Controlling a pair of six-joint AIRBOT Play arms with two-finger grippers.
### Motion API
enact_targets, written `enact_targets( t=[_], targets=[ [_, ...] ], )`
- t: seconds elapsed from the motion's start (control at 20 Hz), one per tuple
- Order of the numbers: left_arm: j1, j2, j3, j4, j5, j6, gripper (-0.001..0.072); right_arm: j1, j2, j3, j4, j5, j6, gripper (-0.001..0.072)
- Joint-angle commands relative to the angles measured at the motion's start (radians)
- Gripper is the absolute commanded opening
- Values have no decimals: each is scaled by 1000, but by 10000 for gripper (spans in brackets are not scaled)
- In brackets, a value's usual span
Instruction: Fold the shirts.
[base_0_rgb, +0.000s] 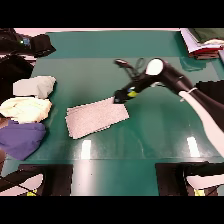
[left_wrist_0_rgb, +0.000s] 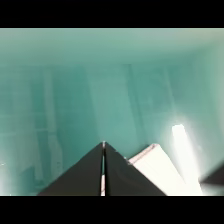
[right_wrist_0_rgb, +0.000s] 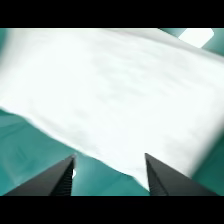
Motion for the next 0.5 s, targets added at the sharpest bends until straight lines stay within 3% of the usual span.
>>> enact_targets(
  t=[0.0, 0.25, 0.45],
  targets=[
    [-45, -6, 0, 0, 30, 10, 22, -206, -3, -159, 45, 6, 27, 530],
    [-82, -61, 0, -7, 24, 10, 22, -199, -142, -192, 294, -41, -25, 526],
    [-114, -78, -4, -15, 29, 10, 22, -72, -264, -79, 332, -60, -27, 518]
  ],
)
